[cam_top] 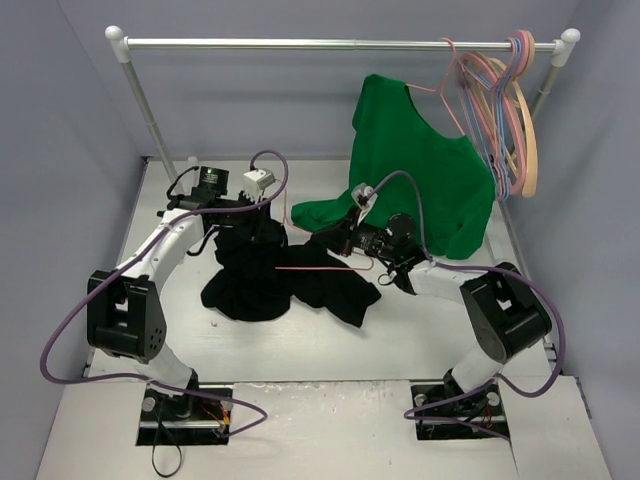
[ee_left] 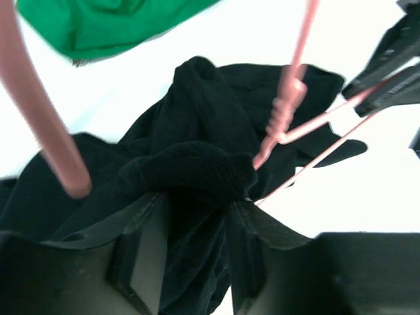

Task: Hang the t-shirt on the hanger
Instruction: Place tshirt on hanger

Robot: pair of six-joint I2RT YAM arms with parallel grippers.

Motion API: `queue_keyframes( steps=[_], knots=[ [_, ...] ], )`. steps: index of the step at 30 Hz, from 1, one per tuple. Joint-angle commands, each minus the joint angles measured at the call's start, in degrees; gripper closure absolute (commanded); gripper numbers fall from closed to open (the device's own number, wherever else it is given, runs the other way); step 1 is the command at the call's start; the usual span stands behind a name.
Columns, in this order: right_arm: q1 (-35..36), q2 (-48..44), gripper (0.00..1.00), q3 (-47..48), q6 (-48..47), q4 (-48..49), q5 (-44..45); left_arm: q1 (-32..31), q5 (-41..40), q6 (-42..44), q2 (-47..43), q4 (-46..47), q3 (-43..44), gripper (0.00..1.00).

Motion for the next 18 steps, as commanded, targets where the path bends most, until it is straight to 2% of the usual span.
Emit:
queue_keyframes(
  steps=[1,2,8,11,14,17,18],
  knots=[
    [-0.89,-4.07,1.0,4.53,1.84,32.56,-1.06,-0.21,8.29,-0.78,-3.54,0.2,4.23,0.68],
    [-0.98,-3.98,1.0,4.62,1.84,32.56,-1.15,-0.3,9.61,-0.87,-3.63,0.11,4.57,0.75],
    [-2.91,-4.16,1.0,4.88,2.45,32.3,-1.67,-0.3,11.2,-1.14,-4.95,-1.56,7.03,0.99],
    [-3.88,-4.77,1.0,4.97,1.75,30.64,-2.28,-0.21,11.2,-1.67,-5.74,-1.47,8.97,1.0],
    [-3.97,-6.61,1.0,5.5,-2.63,24.5,-2.55,-0.21,10.06,-2.28,-6.79,-1.3,11.33,1.0],
    [-3.88,-9.42,0.94,6.64,-9.13,13.88,-1.68,-0.3,6.64,-2.54,-8.29,-0.95,13.1,1.0],
    [-3.88,-10.13,0.94,7.68,-10.98,7.49,-0.46,-0.39,5.59,-2.55,-9.07,-0.77,13.36,1.0]
  ],
)
